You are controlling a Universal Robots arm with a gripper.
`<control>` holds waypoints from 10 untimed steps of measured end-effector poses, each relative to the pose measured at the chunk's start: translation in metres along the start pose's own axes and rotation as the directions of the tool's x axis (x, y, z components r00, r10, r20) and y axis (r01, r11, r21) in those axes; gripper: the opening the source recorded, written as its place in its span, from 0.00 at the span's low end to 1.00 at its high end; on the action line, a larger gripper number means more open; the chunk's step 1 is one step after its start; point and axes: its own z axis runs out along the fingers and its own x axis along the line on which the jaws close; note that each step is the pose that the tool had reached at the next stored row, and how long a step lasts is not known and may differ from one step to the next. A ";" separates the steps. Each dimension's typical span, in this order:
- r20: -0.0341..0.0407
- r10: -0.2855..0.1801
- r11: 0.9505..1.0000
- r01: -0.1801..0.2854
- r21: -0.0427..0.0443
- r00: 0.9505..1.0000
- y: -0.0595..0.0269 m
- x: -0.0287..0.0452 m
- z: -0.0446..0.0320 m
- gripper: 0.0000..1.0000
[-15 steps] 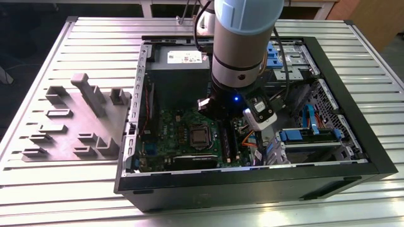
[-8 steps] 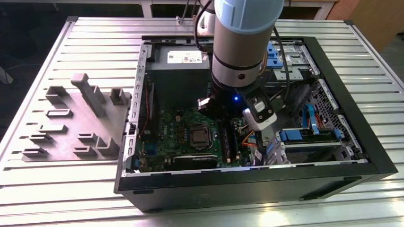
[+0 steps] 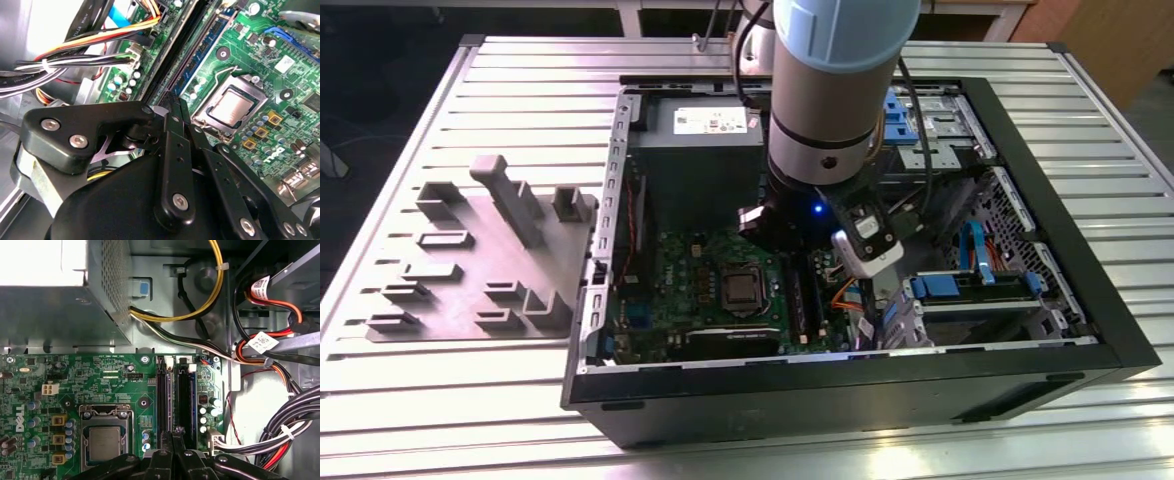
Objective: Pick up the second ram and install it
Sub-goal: 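Insert the second ram into the second slot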
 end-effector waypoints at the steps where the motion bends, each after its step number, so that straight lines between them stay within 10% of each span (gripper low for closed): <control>1: 0.000 0.002 1.000 -0.002 0.000 1.000 0.0000 0.0000 0.0000 0.11; 10: 0.001 0.011 1.000 -0.011 0.000 1.000 -0.0002 0.0002 0.0041 0.11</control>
